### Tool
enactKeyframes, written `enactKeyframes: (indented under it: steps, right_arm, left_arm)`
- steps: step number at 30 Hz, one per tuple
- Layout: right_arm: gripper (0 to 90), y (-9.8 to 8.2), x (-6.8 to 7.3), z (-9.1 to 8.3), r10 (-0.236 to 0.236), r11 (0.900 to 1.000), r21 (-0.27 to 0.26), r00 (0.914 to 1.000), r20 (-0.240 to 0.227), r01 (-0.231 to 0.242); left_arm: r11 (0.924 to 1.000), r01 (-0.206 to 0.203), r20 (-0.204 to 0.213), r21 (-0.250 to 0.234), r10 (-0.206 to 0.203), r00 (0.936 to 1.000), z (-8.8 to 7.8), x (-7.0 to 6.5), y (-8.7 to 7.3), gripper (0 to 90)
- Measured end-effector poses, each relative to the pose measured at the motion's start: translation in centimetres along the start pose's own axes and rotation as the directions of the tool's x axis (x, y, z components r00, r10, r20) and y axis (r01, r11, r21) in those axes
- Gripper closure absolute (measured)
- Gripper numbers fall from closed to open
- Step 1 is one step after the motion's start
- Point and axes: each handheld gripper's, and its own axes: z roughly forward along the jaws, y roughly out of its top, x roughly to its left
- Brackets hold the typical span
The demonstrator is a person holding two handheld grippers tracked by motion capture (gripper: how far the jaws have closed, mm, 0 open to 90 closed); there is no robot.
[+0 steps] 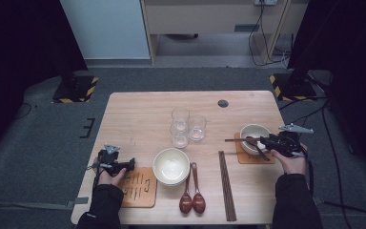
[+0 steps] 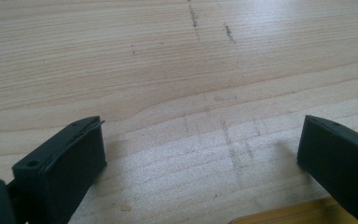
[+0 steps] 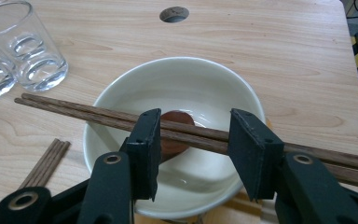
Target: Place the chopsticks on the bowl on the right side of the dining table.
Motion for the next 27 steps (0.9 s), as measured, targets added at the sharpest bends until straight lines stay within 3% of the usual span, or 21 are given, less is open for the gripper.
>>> enactKeyframes:
  steps: [21, 27]
  right_arm:
    - [53.0, 0.1, 0.2, 0.2, -0.006, 1.0, -0.008, 1.0, 0.006, 0.007]
    - [58.7, 0.4, 1.1, 0.0, -0.021, 1.0, -0.011, 0.9987, -0.047, 0.021]
  left_arm:
    - [1.0, 0.0, 0.0, 0.0, 0.0, 1.0, 0.0, 0.0, 0.0, 0.0]
    - [1.0, 0.0, 0.0, 0.0, 0.0, 1.0, 0.0, 0.0, 0.0, 0.0]
